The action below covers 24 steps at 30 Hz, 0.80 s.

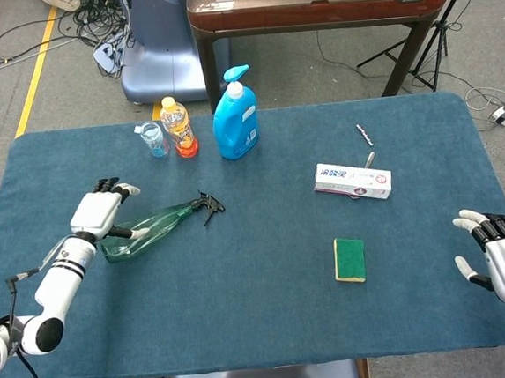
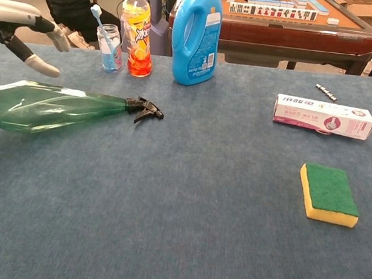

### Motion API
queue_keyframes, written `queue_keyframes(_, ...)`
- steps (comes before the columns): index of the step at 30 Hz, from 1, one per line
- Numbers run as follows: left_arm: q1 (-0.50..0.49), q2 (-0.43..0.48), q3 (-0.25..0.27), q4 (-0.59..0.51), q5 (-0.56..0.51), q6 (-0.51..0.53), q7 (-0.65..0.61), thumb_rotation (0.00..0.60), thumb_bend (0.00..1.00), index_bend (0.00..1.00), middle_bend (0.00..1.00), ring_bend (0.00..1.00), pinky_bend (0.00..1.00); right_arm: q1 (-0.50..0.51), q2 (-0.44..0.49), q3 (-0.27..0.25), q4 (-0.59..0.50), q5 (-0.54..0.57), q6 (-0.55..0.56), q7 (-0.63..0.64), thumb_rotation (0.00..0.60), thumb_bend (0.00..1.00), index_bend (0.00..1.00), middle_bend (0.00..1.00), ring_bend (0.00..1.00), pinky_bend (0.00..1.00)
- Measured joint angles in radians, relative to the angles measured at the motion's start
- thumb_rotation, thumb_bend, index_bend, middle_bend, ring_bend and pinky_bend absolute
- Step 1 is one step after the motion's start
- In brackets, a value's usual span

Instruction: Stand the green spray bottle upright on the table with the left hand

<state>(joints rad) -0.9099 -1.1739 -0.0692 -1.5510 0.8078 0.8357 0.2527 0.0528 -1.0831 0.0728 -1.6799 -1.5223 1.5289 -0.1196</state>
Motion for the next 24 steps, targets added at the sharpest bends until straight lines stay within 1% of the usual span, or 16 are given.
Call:
queue_keyframes(4, -0.017, -0.030, -0.009, -0.007, -0.020, 0.006, 0.056, 0.347, 0.12, 0.20, 0.18, 0.00, 0.00, -0.005, 0.002, -0.002, 0.002, -0.001, 0.007, 0.006, 0.600, 0.27, 0.29, 0.24, 0.19, 0.22)
queue_keyframes(6, -0.033, -0.050, -0.014, -0.008, -0.053, 0.010, 0.097, 0.340, 0.12, 0.19, 0.18, 0.00, 0.00, -0.008, 0.004, -0.003, 0.003, 0.000, 0.009, 0.008, 0.600, 0.27, 0.29, 0.24, 0.19, 0.22)
queue_keyframes(7, -0.041, -0.059, -0.016, -0.009, -0.071, 0.011, 0.115, 0.328, 0.12, 0.19, 0.18, 0.00, 0.00, -0.010, 0.005, -0.003, 0.003, 0.000, 0.011, 0.010, 0.600, 0.27, 0.29, 0.24, 0.19, 0.22)
queue_keyframes(8, -0.051, -0.070, -0.018, -0.009, -0.099, 0.014, 0.142, 0.300, 0.12, 0.19, 0.18, 0.00, 0.00, -0.011, 0.006, -0.004, 0.004, 0.000, 0.012, 0.011, 0.600, 0.27, 0.29, 0.24, 0.19, 0.22)
queue_keyframes(10, -0.070, -0.087, -0.020, -0.011, -0.143, 0.020, 0.187, 0.265, 0.12, 0.17, 0.18, 0.00, 0.00, -0.013, 0.007, -0.004, 0.005, 0.001, 0.014, 0.014, 0.600, 0.27, 0.29, 0.24, 0.19, 0.22)
queue_keyframes(11, -0.082, -0.098, -0.020, -0.012, -0.173, 0.026, 0.220, 0.260, 0.12, 0.17, 0.18, 0.00, 0.00, -0.014, 0.007, -0.004, 0.006, 0.001, 0.015, 0.015, 0.600, 0.27, 0.29, 0.24, 0.19, 0.22)
queue_keyframes(14, -0.112, -0.128, -0.018, -0.008, -0.241, 0.049, 0.299, 0.261, 0.12, 0.17, 0.18, 0.00, 0.00, -0.014, 0.008, -0.005, 0.009, 0.002, 0.014, 0.019, 0.600, 0.27, 0.29, 0.24, 0.19, 0.22)
queue_keyframes(20, -0.175, -0.202, -0.006, 0.028, -0.418, 0.105, 0.481, 0.260, 0.12, 0.17, 0.18, 0.00, 0.00, -0.016, 0.010, -0.005, 0.011, 0.003, 0.014, 0.023, 0.600, 0.27, 0.29, 0.24, 0.19, 0.22)
queue_keyframes(24, -0.207, -0.249, -0.004, 0.066, -0.508, 0.134, 0.564, 0.263, 0.12, 0.18, 0.18, 0.00, 0.00, -0.015, 0.010, -0.005, 0.011, 0.003, 0.012, 0.022, 0.600, 0.27, 0.29, 0.24, 0.19, 0.22)
